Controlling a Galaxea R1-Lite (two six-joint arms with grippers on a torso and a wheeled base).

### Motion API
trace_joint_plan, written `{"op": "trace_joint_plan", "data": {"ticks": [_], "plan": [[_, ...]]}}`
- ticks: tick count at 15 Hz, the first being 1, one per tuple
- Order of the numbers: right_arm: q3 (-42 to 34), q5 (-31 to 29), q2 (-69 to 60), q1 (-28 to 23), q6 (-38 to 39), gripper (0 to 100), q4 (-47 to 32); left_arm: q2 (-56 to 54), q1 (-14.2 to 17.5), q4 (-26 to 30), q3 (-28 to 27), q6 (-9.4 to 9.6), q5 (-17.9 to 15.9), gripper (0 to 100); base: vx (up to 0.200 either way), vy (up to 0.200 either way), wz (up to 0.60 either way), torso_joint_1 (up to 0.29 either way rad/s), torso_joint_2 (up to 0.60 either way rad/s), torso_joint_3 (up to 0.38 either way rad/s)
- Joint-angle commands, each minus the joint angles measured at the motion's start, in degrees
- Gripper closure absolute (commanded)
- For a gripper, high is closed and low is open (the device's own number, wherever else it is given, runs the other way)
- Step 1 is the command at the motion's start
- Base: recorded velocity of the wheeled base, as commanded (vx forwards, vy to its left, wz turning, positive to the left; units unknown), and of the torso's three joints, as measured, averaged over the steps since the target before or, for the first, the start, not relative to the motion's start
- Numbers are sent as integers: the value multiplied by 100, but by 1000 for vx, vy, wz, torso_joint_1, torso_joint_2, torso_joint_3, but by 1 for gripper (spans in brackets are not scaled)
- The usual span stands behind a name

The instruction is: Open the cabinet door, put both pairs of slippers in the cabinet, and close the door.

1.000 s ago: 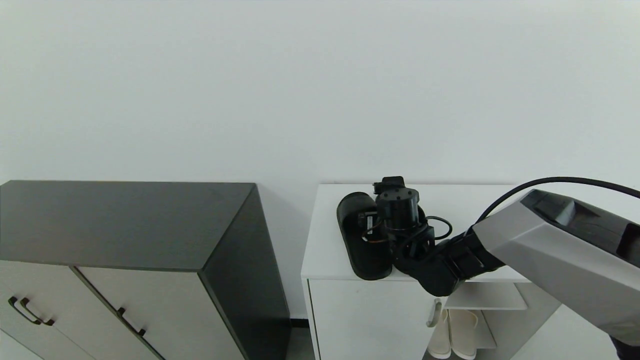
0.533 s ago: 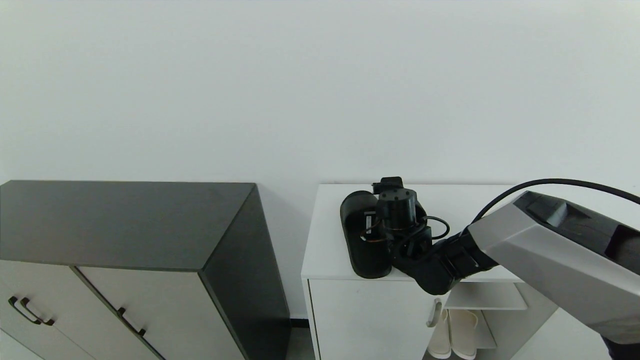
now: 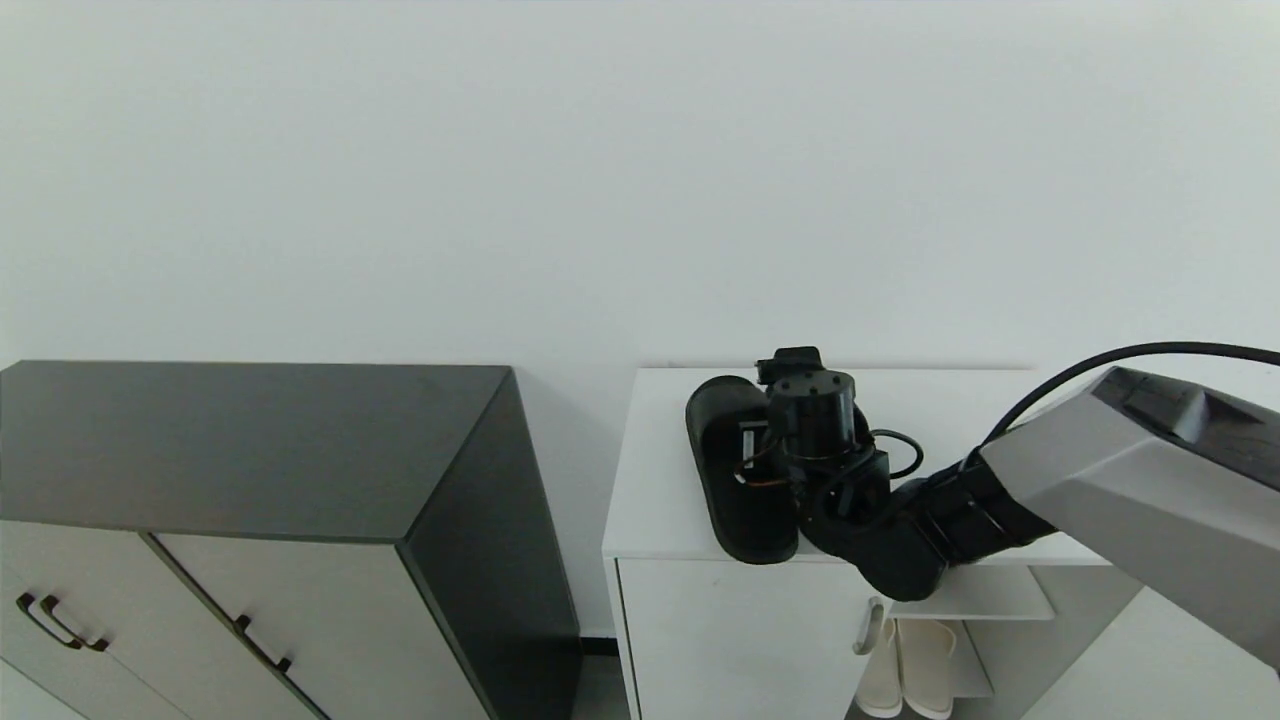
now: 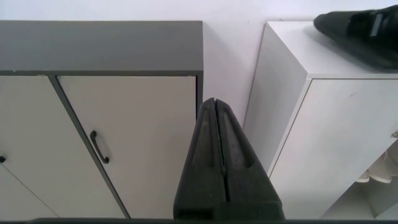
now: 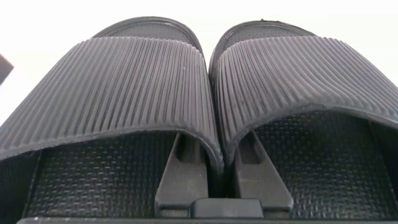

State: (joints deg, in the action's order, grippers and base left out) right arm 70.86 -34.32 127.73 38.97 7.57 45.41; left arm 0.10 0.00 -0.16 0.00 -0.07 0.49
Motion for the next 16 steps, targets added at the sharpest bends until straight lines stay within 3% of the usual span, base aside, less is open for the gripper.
{"op": "trace_joint_plan", "data": {"ticks": [1, 5, 13, 16], "plan": [[-741, 39, -811, 251, 8, 100, 126, -1, 0, -2, 0, -1, 4, 100, 0, 0, 0, 0, 0, 0], [-2103, 558, -1752, 611, -1, 100, 337, -1, 0, -2, 0, -1, 4, 100, 0, 0, 0, 0, 0, 0], [-2244, 602, -1787, 673, -80, 100, 337, -1, 0, -2, 0, 16, -5, 100, 0, 0, 0, 0, 0, 0], [-2252, 593, -1796, 673, -89, 100, 337, -1, 0, -2, 0, 7, -5, 100, -200, 0, 0, 2, 4, -1]]}}
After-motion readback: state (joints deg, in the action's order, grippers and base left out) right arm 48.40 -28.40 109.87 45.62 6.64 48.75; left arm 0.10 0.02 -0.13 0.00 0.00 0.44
